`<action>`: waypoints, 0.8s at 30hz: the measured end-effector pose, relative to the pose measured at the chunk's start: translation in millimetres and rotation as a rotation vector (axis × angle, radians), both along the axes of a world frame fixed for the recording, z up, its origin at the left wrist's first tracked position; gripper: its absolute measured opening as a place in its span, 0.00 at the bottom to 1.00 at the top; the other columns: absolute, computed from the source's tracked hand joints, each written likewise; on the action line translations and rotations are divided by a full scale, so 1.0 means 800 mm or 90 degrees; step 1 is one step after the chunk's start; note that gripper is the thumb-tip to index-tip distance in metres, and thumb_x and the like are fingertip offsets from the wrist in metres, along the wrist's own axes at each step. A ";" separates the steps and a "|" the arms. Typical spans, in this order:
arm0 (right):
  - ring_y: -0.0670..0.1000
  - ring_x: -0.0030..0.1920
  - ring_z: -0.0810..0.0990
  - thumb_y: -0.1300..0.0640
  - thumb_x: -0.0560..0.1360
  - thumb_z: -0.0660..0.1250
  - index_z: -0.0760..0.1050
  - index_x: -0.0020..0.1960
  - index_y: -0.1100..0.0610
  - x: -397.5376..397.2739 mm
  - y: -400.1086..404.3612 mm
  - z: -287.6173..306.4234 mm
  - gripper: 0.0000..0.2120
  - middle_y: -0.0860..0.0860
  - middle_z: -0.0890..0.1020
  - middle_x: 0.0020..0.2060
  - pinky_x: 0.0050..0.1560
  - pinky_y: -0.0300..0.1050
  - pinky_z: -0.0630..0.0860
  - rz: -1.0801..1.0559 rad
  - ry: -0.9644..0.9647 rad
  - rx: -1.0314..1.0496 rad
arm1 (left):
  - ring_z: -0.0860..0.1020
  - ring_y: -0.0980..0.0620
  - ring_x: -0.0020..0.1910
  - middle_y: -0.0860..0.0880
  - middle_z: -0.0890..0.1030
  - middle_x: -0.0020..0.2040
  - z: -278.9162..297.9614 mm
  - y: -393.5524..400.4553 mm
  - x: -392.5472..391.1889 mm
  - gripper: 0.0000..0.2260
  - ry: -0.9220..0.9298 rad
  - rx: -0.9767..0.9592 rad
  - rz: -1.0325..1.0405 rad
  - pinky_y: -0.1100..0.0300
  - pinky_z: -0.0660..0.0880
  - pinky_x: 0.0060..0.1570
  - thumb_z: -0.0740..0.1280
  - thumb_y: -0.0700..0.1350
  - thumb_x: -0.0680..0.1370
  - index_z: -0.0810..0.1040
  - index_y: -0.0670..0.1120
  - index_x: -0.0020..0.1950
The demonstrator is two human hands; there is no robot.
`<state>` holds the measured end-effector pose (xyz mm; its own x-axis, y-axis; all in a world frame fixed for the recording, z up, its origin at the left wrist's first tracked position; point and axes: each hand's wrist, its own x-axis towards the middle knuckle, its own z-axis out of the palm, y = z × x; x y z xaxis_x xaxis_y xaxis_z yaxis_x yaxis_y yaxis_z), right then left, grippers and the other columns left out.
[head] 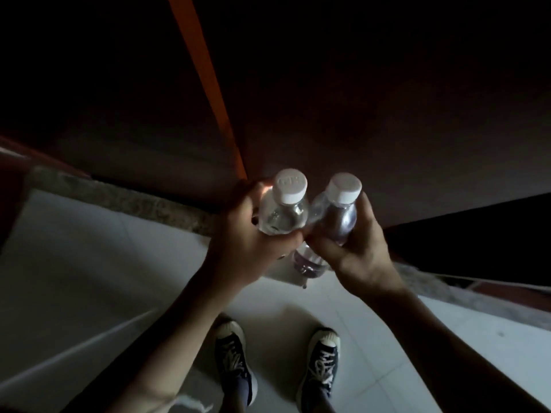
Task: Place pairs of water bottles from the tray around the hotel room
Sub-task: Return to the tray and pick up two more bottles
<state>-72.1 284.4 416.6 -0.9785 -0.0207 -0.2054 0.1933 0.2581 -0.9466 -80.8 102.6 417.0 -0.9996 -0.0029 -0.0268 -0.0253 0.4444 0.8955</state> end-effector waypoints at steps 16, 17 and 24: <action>0.50 0.43 0.82 0.64 0.65 0.73 0.70 0.57 0.56 0.012 0.008 0.690 0.23 0.51 0.80 0.44 0.42 0.45 0.79 -0.018 0.430 -0.185 | 0.84 0.56 0.43 0.54 0.84 0.41 0.669 0.039 0.011 0.18 0.252 0.333 -0.114 0.62 0.78 0.41 0.74 0.47 0.61 0.78 0.52 0.50; 0.50 0.43 0.82 0.65 0.65 0.73 0.70 0.57 0.55 0.017 0.007 0.710 0.23 0.51 0.81 0.44 0.41 0.44 0.79 -0.018 0.443 -0.179 | 0.84 0.55 0.44 0.54 0.85 0.42 0.692 0.037 0.012 0.17 0.268 0.344 -0.128 0.62 0.79 0.41 0.73 0.47 0.62 0.78 0.54 0.50; 0.50 0.41 0.83 0.65 0.65 0.75 0.72 0.52 0.51 0.048 0.011 0.795 0.21 0.49 0.82 0.40 0.40 0.47 0.81 -0.096 0.510 -0.119 | 0.85 0.54 0.43 0.51 0.86 0.42 0.768 0.055 -0.010 0.19 0.328 0.386 -0.198 0.60 0.81 0.40 0.76 0.46 0.61 0.78 0.49 0.51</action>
<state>-33.4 293.5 1052.3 -0.8217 0.1573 0.5478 -0.5371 0.1080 -0.8366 -89.0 146.8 1031.3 -0.8402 0.1411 0.5235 0.4945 -0.1968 0.8466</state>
